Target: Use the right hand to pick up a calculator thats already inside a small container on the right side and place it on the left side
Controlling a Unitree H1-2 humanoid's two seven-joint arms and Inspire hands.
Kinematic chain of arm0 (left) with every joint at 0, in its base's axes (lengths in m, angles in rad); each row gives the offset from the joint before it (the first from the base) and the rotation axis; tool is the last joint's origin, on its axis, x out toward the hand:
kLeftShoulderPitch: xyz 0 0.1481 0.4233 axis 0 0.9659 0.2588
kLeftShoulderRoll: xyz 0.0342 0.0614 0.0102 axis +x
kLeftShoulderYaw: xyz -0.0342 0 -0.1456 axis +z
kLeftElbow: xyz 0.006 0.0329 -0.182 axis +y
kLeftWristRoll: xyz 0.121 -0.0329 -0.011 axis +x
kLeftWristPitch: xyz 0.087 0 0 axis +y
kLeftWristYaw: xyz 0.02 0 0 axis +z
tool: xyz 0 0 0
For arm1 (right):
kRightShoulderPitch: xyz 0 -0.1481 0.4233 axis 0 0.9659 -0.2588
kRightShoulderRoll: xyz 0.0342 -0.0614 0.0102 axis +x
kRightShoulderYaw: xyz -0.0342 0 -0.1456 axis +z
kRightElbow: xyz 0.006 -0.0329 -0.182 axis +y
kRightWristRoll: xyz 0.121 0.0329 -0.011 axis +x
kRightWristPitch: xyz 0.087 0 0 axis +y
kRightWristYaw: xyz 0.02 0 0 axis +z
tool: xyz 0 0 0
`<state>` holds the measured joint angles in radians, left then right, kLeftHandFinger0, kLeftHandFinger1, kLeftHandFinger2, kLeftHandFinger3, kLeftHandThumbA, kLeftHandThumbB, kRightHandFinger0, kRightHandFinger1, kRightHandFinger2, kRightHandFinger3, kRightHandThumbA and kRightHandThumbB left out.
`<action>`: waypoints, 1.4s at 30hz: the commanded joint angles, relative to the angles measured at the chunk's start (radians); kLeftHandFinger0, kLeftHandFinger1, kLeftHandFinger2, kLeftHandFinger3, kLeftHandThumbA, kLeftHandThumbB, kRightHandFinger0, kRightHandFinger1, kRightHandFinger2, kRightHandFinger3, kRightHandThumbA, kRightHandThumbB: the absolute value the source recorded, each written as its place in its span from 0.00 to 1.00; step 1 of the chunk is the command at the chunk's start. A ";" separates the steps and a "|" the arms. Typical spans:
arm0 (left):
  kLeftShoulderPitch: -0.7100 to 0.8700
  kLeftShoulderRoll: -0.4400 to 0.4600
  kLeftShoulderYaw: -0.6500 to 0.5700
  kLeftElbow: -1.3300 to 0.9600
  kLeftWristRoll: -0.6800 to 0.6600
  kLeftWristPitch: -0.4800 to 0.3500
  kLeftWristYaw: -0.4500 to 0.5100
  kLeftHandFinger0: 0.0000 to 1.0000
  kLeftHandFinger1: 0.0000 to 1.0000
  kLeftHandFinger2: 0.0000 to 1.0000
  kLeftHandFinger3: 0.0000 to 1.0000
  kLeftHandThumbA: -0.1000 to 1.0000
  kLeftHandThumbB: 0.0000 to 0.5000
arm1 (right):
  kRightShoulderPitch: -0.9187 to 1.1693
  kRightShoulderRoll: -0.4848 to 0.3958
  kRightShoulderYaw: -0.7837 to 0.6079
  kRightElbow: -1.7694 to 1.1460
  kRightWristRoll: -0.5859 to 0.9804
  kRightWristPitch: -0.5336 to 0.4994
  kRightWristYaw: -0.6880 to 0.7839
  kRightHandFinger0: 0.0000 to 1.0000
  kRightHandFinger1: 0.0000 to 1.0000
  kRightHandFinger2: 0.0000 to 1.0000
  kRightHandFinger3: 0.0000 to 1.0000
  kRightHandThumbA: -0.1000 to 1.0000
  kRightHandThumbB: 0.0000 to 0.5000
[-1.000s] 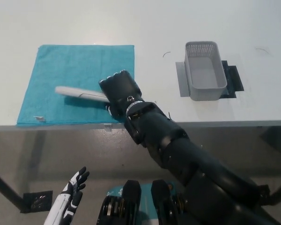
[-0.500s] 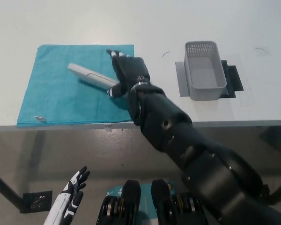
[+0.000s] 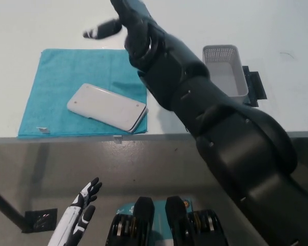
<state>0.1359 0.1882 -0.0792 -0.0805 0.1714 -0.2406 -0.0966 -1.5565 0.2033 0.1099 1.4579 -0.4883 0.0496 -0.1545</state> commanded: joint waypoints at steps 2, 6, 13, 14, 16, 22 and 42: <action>-0.012 0.023 -0.012 -0.023 0.014 -0.007 -0.019 1.00 1.00 1.00 1.00 1.00 0.32 | -0.055 -0.017 0.023 -0.025 0.047 -0.039 0.019 1.00 1.00 1.00 1.00 0.95 1.00; -0.011 0.018 -0.015 -0.025 0.018 0.002 -0.014 1.00 1.00 1.00 1.00 1.00 0.31 | -0.052 -0.022 0.032 -0.029 0.063 -0.053 0.015 1.00 1.00 1.00 1.00 0.98 1.00; -0.002 0.017 -0.007 -0.026 0.006 -0.003 -0.004 1.00 1.00 1.00 1.00 1.00 0.32 | -0.050 -0.098 -0.083 -0.177 0.196 -0.246 0.001 1.00 1.00 1.00 1.00 1.00 0.93; -0.001 0.015 -0.004 -0.022 -0.004 -0.005 -0.003 1.00 1.00 1.00 1.00 1.00 0.34 | -0.037 -0.110 -0.084 -0.231 0.197 -0.260 0.006 1.00 1.00 1.00 1.00 1.00 0.92; 0.000 0.017 0.001 -0.015 -0.020 -0.011 -0.005 1.00 1.00 1.00 1.00 1.00 0.35 | 0.022 -0.131 -0.106 -0.422 0.233 -0.253 0.054 1.00 1.00 1.00 1.00 1.00 0.98; 0.007 0.015 0.004 -0.009 -0.025 -0.008 -0.001 1.00 1.00 1.00 1.00 1.00 0.34 | 0.404 -0.232 -0.119 -1.544 0.323 0.050 0.230 1.00 1.00 1.00 1.00 1.00 0.91; 0.035 -0.008 0.001 0.053 -0.024 -0.027 0.020 1.00 1.00 1.00 1.00 1.00 0.42 | 1.389 -0.390 -0.092 -2.408 0.462 -0.382 0.085 1.00 1.00 1.00 1.00 0.94 0.70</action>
<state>0.1380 0.1953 -0.1035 -0.0265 0.1784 -0.2405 -0.1028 -0.6047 0.0307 0.0434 0.4825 -0.3230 -0.0231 -0.0937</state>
